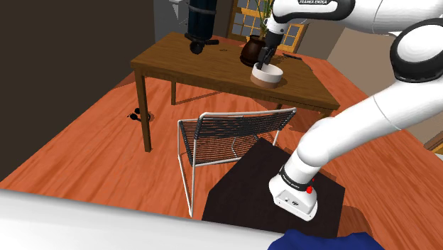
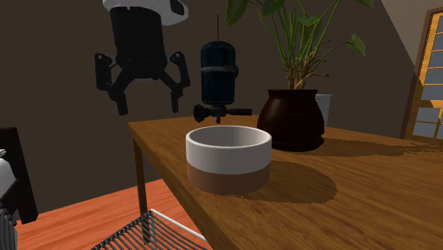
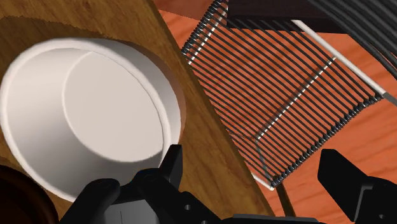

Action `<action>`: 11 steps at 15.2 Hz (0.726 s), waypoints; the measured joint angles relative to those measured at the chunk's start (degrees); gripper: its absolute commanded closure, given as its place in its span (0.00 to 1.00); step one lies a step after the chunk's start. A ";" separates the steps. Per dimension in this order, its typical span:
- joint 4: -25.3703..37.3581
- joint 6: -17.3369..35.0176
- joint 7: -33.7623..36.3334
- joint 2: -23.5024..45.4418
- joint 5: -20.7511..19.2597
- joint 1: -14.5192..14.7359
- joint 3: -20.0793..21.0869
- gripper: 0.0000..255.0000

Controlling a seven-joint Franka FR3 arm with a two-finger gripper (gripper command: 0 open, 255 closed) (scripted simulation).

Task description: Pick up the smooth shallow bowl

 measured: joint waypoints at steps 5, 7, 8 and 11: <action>4.96 1.68 -6.20 7.69 0.57 -0.92 -5.16 0.00; 5.00 2.75 -6.98 8.99 0.79 -1.02 -5.83 0.00; 4.57 3.46 -7.15 9.30 0.82 -1.06 -6.02 0.00; 2.45 5.86 -7.28 9.61 0.75 -1.19 -6.37 0.00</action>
